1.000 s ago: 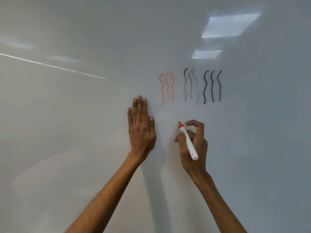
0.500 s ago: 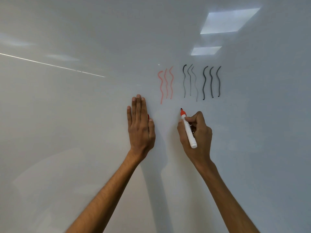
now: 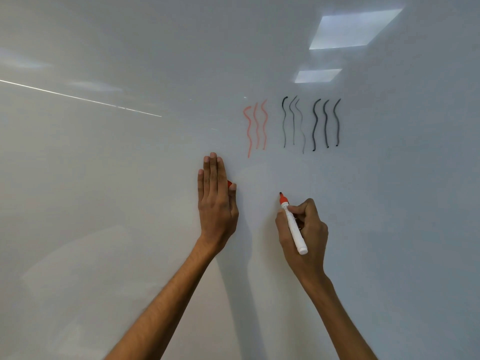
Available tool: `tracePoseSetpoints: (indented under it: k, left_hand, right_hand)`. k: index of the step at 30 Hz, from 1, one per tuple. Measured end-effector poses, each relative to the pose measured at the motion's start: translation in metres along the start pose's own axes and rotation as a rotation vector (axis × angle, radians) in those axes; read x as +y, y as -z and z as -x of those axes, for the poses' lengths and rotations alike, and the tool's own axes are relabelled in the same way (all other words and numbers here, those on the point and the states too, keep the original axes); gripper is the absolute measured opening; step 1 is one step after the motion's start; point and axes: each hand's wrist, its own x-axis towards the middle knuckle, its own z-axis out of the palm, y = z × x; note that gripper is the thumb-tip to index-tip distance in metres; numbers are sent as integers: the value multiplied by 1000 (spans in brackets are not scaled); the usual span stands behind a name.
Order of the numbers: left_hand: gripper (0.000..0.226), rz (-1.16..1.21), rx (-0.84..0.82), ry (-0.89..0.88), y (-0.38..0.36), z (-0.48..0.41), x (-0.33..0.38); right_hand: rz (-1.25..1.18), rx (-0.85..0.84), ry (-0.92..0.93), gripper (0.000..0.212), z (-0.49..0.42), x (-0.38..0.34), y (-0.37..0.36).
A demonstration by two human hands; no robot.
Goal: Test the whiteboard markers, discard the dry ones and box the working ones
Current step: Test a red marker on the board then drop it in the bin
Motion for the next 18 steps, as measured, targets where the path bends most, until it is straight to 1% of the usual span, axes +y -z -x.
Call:
tracePoseSetpoints:
  k: [5, 8, 10, 13, 18]
  left_hand:
    - [55, -5, 6, -1, 0, 1, -1]
    - [55, -5, 12, -12, -1, 3, -1]
    - [55, 8, 20, -17, -2, 4, -2]
    - [55, 34, 25, -17, -2, 5, -3]
    - [56, 34, 12, -22, -1, 6, -5]
  right_hand:
    - [-26, -30, -29, 23, 5, -3, 4]
    - [-98, 20, -16, 23, -15, -13, 11]
    - [-125, 56, 7, 27, -33, -20, 14]
    - [-112, 54, 8, 34, -54, -22, 12]
    - [-63, 29, 13, 27, -54, -17, 6]
